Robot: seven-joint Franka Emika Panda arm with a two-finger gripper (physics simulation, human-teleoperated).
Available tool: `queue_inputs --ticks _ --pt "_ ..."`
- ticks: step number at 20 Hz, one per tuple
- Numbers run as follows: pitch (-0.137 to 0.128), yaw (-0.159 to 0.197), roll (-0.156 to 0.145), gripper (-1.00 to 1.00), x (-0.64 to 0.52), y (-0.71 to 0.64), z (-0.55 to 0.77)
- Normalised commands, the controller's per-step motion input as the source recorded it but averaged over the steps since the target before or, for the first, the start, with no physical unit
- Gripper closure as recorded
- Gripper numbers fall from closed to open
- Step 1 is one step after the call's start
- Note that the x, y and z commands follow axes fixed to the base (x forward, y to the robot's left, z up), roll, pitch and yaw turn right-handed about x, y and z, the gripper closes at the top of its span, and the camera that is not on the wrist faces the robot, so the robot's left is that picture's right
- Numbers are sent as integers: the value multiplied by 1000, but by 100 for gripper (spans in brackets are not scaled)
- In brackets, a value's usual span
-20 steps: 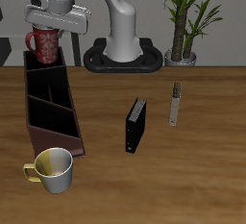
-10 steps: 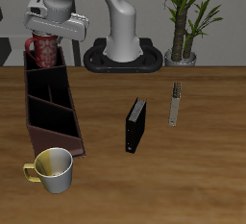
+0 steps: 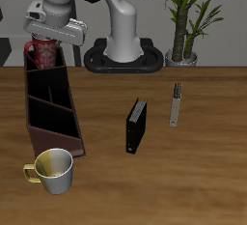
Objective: Place the red mug into the right desk caddy's right compartment and place the yellow book into the right desk caddy's back compartment
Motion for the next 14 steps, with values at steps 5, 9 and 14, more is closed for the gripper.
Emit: queue_inputs --ticks 5,9,14 --pt "9 -17 -6 100 27 31 -125" --pt "36 5 -1 100 70 11 -231" --pt "37 28 -13 100 58 -3 -218"
